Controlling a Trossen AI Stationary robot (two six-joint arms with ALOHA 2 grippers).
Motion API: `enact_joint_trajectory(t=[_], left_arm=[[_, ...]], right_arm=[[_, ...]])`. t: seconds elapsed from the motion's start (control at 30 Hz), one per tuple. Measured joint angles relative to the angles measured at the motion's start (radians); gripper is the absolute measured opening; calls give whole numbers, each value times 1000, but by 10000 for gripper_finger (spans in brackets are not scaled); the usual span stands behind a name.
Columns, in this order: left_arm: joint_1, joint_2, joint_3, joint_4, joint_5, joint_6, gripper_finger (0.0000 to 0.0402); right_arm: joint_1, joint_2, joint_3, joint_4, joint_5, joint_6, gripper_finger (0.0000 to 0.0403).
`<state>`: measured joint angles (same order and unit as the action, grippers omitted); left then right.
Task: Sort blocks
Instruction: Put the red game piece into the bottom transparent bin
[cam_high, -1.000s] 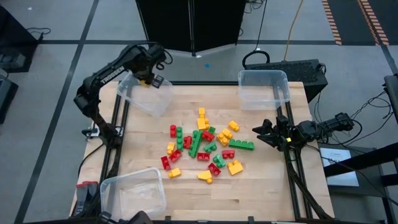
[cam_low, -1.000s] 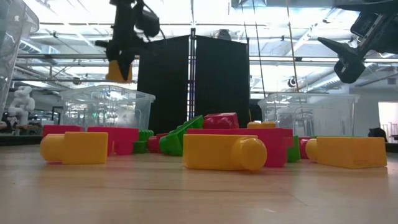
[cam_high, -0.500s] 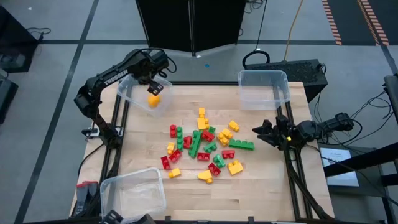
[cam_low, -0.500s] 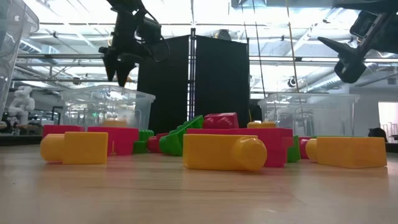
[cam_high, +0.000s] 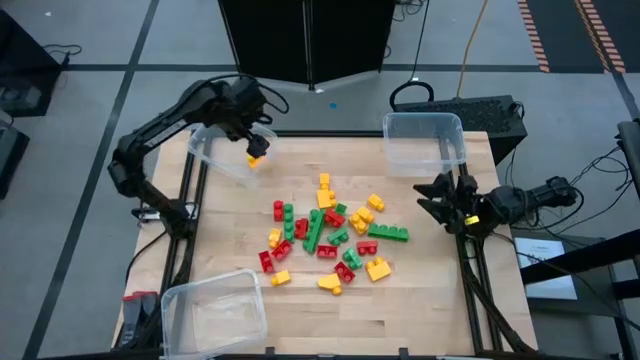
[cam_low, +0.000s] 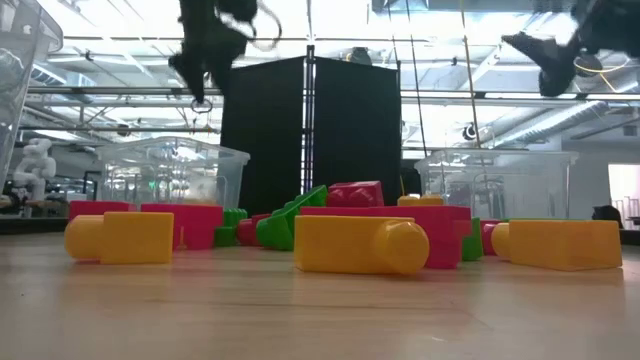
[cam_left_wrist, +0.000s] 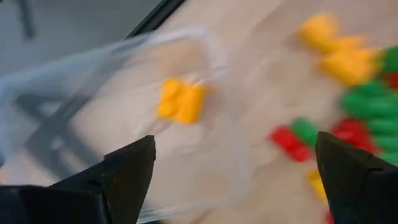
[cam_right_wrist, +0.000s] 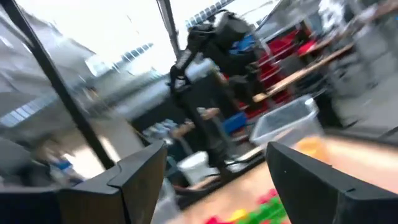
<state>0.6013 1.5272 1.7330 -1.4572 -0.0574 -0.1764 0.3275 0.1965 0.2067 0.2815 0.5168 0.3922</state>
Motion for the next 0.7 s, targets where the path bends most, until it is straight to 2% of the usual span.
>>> enact_joint_trajectory(t=[0.17, 0.33, 0.4, 0.5, 0.6, 0.7], left_arm=[[-102, -115, 46, 61, 68, -39, 345], [-265, -191, 46, 207, 80, -104, 345], [-338, -185, 45, 295, 74, -70, 345], [-444, -131, 29, 424, 32, 77, 345], [-517, -28, 25, 469, -10, 231, 345], [-554, 89, 24, 466, -49, 373, 345]], right_arm=[[0, 284, 229, -128, 13, -166, 272], [0, 487, 495, -441, -2, -133, 272], [0, 517, 583, -584, -22, -96, 272], [0, 528, 675, -788, -60, -11, 272], [2, 507, 725, -957, -120, 101, 272], [3, 479, 735, -1050, -181, 188, 272]])
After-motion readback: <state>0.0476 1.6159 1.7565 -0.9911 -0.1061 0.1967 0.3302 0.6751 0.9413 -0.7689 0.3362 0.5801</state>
